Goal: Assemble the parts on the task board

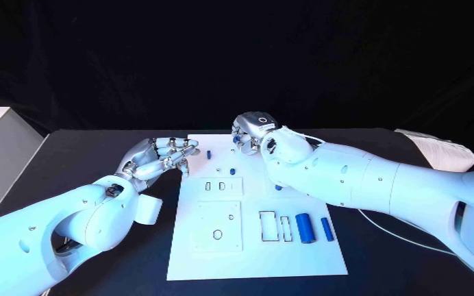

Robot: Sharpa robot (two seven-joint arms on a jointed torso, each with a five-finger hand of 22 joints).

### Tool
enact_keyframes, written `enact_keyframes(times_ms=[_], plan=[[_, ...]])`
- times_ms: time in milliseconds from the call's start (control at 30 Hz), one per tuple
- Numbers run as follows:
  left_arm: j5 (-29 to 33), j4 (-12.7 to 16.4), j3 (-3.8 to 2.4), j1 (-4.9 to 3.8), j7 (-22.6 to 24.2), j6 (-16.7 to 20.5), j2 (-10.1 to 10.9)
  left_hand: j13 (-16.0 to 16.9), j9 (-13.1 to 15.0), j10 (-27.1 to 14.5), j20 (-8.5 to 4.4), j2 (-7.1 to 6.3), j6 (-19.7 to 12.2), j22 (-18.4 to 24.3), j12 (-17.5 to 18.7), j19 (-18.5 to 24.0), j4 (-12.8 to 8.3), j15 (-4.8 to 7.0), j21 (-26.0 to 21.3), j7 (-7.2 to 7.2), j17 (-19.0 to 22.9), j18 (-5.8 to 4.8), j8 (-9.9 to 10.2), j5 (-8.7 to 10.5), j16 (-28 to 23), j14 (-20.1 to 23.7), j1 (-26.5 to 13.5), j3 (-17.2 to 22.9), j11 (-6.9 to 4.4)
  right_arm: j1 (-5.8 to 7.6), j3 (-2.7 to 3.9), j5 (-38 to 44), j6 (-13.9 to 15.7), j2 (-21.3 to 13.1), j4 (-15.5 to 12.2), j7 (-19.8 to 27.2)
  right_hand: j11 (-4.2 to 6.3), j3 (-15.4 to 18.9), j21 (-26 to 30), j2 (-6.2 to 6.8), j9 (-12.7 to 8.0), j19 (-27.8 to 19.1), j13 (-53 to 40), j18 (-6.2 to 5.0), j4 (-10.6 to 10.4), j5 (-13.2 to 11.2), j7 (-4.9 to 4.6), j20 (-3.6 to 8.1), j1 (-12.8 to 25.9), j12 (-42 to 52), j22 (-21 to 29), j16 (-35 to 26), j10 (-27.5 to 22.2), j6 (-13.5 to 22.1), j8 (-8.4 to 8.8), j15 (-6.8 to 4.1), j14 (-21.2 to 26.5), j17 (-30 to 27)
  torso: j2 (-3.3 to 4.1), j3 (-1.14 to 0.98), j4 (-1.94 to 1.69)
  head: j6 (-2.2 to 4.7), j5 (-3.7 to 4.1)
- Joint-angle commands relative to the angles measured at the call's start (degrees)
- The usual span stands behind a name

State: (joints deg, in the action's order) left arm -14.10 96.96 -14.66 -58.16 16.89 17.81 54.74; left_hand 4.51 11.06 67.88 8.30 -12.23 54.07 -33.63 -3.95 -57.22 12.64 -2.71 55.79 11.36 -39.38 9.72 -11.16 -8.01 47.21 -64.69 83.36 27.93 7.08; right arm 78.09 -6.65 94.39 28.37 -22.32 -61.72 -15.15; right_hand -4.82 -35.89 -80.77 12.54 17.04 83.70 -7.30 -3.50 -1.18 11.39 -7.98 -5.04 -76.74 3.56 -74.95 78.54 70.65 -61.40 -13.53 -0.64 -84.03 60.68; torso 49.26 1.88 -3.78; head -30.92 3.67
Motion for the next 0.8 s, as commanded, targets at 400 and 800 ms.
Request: enact_keyframes(times_ms=[400,800], plan=[[-0.2,0.1,-0.05,-0.02,0.2,-1.0,-0.1,0.1,0.1,-0.4,-0.14,0.38,-0.4,-0.1,0.0,0.4,-0.1,-0.06,0.3,0.08,-0.1,0.82,0.3,0.37,0.2,0.5,0.4,0.3,0.12,-0.08,-0.09,0.0,-0.8,0.6,0.7,0.3,0.17,-0.4,0.6,0.74,0.2,0.3,0.0,0.41,-0.3,-0.3,-0.59,-0.38,1.1,0.0,-0.4,-0.1,-1.0,2.1,0.64,0.43,-0.6,-1.2,0.11,0.11,-0.12,0.11,0.00],[-0.2,0.1,-0.05,-0.02,0.2,-1.0,0.1,0.1,0.1,-0.4,-0.14,0.38,-0.4,-0.1,0.0,0.4,-0.1,-0.06,0.3,0.08,-0.1,0.82,0.3,0.37,0.2,0.5,0.4,0.3,0.12,-0.07,-0.11,-0.7,-0.2,0.0,0.2,0.9,-1.09,9.7,8.8,1.70,-0.7,-3.1,1.9,-1.62,-2.2,-1.0,-1.02,-1.45,0.6,0.2,9.8,-1.1,-10.8,9.8,5.75,1.37,0.2,-5.0,0.12,0.10,-0.08,0.15,-0.14]])
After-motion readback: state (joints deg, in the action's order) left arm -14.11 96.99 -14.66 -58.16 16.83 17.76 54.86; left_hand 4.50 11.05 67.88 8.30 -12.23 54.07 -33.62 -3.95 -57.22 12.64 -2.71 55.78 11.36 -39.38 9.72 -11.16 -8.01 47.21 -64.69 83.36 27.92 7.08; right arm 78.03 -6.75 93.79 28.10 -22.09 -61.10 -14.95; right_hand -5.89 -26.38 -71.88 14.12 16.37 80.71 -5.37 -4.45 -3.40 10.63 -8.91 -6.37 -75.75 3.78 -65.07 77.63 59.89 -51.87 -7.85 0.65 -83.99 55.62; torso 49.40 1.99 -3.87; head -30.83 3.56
